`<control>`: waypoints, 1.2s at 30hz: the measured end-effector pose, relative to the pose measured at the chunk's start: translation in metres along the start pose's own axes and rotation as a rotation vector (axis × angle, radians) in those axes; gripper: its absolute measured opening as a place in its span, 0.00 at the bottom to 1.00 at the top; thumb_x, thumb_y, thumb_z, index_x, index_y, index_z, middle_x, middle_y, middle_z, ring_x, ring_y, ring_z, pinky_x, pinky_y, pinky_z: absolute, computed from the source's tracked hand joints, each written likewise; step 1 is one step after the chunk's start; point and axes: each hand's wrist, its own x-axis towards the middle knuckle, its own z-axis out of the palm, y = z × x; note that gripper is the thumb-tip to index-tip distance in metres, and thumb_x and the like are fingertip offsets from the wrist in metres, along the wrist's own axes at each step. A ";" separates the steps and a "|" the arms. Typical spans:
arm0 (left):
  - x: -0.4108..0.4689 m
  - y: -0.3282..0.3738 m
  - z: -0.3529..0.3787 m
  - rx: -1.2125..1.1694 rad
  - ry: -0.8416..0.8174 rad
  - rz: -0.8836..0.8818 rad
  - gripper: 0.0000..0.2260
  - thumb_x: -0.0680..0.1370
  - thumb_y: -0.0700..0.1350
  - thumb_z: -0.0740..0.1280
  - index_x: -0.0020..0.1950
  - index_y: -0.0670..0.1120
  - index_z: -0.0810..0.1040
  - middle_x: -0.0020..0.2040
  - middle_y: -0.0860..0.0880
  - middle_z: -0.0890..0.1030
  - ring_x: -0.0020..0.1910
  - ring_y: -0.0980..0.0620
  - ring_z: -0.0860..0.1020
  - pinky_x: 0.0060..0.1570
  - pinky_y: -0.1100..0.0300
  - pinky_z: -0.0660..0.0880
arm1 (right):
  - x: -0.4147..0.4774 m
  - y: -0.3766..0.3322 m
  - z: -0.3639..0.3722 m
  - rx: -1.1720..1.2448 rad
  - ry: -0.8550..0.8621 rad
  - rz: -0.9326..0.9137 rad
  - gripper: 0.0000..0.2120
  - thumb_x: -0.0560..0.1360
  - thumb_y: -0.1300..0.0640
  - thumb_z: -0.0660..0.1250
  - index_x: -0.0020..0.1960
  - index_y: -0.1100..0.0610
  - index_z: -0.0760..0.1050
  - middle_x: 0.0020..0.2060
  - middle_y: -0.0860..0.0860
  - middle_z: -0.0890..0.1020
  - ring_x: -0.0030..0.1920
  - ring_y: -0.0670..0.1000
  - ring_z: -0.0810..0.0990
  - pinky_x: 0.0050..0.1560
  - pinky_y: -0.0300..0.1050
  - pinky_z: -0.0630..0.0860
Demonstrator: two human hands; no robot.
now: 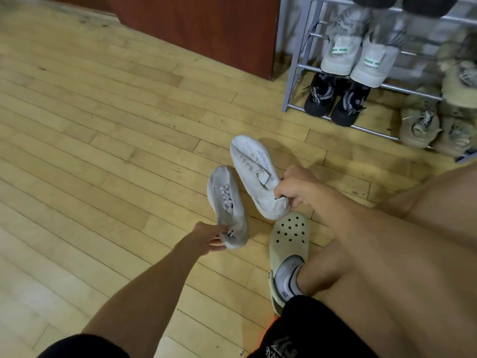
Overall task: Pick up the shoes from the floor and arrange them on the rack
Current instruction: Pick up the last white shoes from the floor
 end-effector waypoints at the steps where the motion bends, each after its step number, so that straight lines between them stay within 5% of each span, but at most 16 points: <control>1: -0.007 0.003 -0.003 -0.046 -0.004 0.016 0.13 0.71 0.37 0.74 0.51 0.32 0.77 0.44 0.39 0.82 0.40 0.43 0.81 0.40 0.50 0.82 | -0.004 -0.002 -0.001 -0.001 -0.004 -0.007 0.13 0.68 0.64 0.71 0.52 0.62 0.79 0.47 0.58 0.84 0.43 0.57 0.84 0.41 0.46 0.83; 3: -0.022 0.011 -0.011 -0.164 -0.007 0.045 0.12 0.71 0.36 0.74 0.49 0.32 0.77 0.44 0.38 0.81 0.39 0.42 0.81 0.38 0.49 0.82 | -0.014 -0.007 -0.005 -0.005 -0.002 -0.025 0.13 0.68 0.64 0.71 0.52 0.63 0.80 0.46 0.58 0.84 0.43 0.57 0.85 0.41 0.48 0.84; 9: -0.082 0.053 -0.048 -0.304 0.080 0.300 0.12 0.70 0.34 0.75 0.50 0.32 0.78 0.46 0.38 0.82 0.40 0.41 0.82 0.39 0.48 0.80 | -0.046 -0.032 -0.030 0.095 0.109 -0.092 0.10 0.69 0.67 0.71 0.50 0.66 0.80 0.41 0.59 0.82 0.31 0.53 0.78 0.17 0.34 0.69; 11: -0.105 0.072 -0.059 -0.298 0.088 0.426 0.13 0.70 0.34 0.74 0.51 0.32 0.78 0.45 0.38 0.82 0.41 0.41 0.82 0.42 0.48 0.81 | -0.059 -0.044 -0.045 0.117 0.171 -0.146 0.10 0.68 0.66 0.72 0.49 0.64 0.81 0.43 0.59 0.84 0.34 0.55 0.81 0.23 0.38 0.77; 13: -0.130 0.095 -0.064 -0.288 0.057 0.539 0.15 0.71 0.35 0.73 0.56 0.32 0.77 0.44 0.40 0.82 0.41 0.43 0.81 0.41 0.49 0.82 | -0.075 -0.056 -0.064 0.138 0.233 -0.207 0.11 0.67 0.64 0.73 0.50 0.63 0.82 0.45 0.59 0.85 0.41 0.58 0.84 0.38 0.49 0.84; 16: -0.170 0.136 -0.058 -0.285 0.017 0.686 0.19 0.71 0.35 0.73 0.60 0.32 0.75 0.48 0.39 0.82 0.41 0.44 0.81 0.34 0.54 0.83 | -0.101 -0.071 -0.102 0.175 0.339 -0.323 0.12 0.67 0.64 0.73 0.51 0.62 0.82 0.46 0.59 0.85 0.46 0.59 0.85 0.47 0.55 0.83; 20: -0.223 0.193 -0.032 -0.277 -0.051 0.844 0.18 0.73 0.35 0.71 0.61 0.33 0.74 0.49 0.40 0.82 0.42 0.45 0.81 0.37 0.53 0.83 | -0.138 -0.082 -0.164 0.278 0.467 -0.458 0.17 0.67 0.62 0.74 0.55 0.64 0.81 0.48 0.60 0.85 0.46 0.60 0.85 0.47 0.60 0.82; 23: -0.261 0.236 -0.004 -0.212 -0.116 0.945 0.16 0.73 0.35 0.71 0.59 0.33 0.76 0.47 0.42 0.83 0.41 0.47 0.81 0.39 0.52 0.83 | -0.156 -0.079 -0.216 0.396 0.502 -0.529 0.12 0.68 0.61 0.75 0.51 0.57 0.82 0.45 0.55 0.85 0.40 0.54 0.83 0.40 0.52 0.84; 28: -0.307 0.302 0.057 -0.137 -0.122 1.041 0.14 0.71 0.34 0.73 0.55 0.35 0.78 0.46 0.39 0.84 0.42 0.44 0.84 0.41 0.49 0.83 | -0.170 -0.057 -0.299 0.595 0.587 -0.563 0.12 0.70 0.65 0.74 0.40 0.49 0.77 0.45 0.56 0.84 0.41 0.55 0.83 0.46 0.57 0.83; 33: -0.331 0.370 0.123 -0.070 -0.124 1.086 0.14 0.70 0.34 0.74 0.53 0.39 0.77 0.47 0.39 0.84 0.43 0.43 0.84 0.36 0.50 0.83 | -0.155 -0.040 -0.376 0.713 0.611 -0.479 0.16 0.71 0.65 0.74 0.57 0.63 0.80 0.49 0.59 0.85 0.47 0.58 0.85 0.46 0.58 0.83; 36: -0.335 0.409 0.158 -0.015 -0.134 1.109 0.14 0.71 0.35 0.74 0.55 0.40 0.77 0.44 0.41 0.83 0.39 0.44 0.84 0.36 0.50 0.83 | -0.134 -0.032 -0.411 0.753 0.627 -0.449 0.13 0.70 0.65 0.75 0.53 0.65 0.81 0.45 0.60 0.85 0.38 0.56 0.85 0.33 0.49 0.84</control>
